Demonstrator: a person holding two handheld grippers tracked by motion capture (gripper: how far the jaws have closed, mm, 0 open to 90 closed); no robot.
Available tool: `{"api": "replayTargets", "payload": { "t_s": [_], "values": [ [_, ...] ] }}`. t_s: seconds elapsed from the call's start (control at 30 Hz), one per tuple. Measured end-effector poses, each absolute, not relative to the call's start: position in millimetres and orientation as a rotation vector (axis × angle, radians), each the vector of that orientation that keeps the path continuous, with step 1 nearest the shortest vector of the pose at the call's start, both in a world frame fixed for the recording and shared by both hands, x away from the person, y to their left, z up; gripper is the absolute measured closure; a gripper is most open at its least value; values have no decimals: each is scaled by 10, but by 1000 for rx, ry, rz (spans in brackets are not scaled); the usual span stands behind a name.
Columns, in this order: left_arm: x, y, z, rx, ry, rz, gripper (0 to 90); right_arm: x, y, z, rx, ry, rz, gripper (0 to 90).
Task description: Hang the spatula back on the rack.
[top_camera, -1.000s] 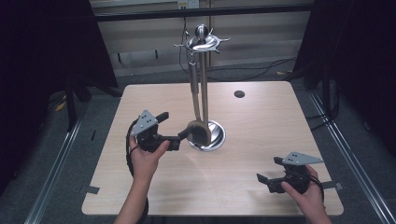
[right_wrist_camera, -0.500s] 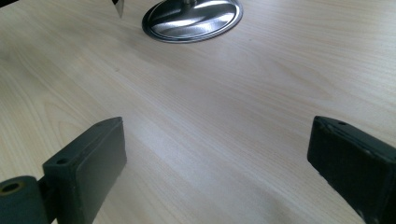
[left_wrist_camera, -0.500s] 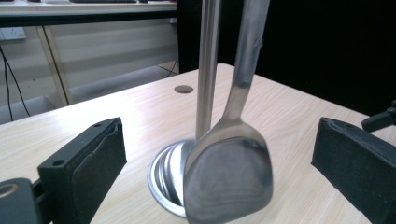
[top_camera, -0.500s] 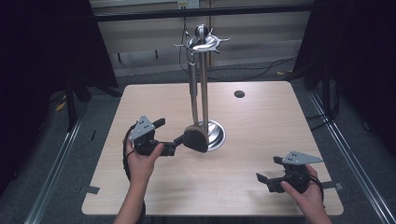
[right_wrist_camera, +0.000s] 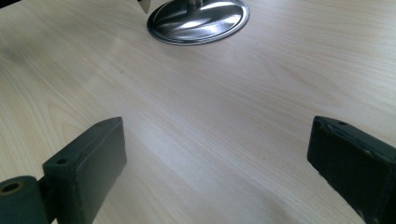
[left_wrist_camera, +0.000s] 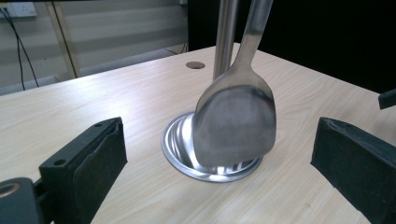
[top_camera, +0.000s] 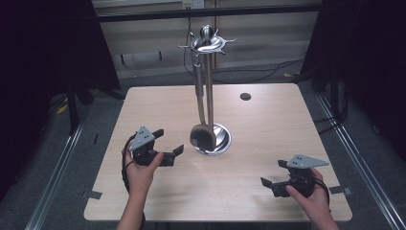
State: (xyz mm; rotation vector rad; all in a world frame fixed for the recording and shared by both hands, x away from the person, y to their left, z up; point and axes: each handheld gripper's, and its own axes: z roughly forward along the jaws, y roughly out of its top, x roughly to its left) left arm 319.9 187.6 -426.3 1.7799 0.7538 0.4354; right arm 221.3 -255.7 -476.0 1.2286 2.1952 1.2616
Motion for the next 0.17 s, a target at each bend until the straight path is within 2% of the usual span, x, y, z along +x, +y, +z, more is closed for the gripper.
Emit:
{"api": "replayTargets", "payload": {
  "t_s": [0.17],
  "values": [
    [3200,1897,-4308,1792,754,429,33,2221,-2546,-4762,1225,2198,1262,42]
  ]
}}
